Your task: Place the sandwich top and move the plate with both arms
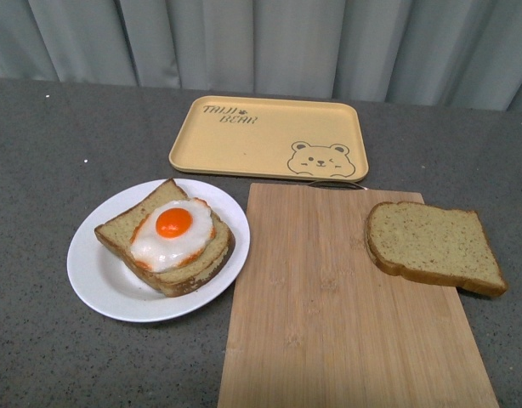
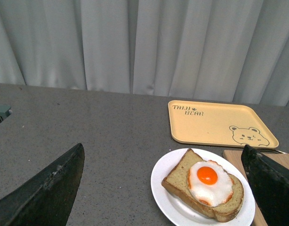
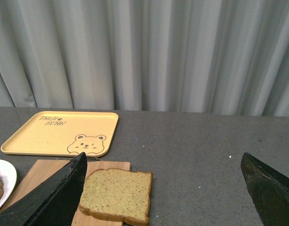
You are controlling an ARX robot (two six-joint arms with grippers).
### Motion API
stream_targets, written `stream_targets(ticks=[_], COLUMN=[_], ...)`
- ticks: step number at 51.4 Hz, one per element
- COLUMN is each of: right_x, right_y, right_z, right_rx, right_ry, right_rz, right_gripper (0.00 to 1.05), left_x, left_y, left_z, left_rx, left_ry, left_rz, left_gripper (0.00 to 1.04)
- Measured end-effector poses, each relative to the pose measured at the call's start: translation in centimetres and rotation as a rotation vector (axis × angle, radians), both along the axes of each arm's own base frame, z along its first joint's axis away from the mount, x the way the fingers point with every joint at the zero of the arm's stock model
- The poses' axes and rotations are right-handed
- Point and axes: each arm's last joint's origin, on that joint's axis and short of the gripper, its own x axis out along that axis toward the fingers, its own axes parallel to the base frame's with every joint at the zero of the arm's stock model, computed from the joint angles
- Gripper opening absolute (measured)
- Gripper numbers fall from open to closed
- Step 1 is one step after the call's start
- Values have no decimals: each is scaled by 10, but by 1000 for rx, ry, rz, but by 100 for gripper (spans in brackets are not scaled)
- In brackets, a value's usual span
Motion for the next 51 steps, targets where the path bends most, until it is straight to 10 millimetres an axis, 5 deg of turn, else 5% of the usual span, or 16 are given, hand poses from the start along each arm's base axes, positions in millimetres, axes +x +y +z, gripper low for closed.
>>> stream_targets(ticks=[51], right_x=[0], right_y=[0], right_z=[0], right_rx=[0], right_ry=[0], right_rz=[-1], right_gripper=[95], left_x=[0], left_y=[0], left_z=[0], left_rx=[0], left_ry=[0], left_rz=[0], left_gripper=[98])
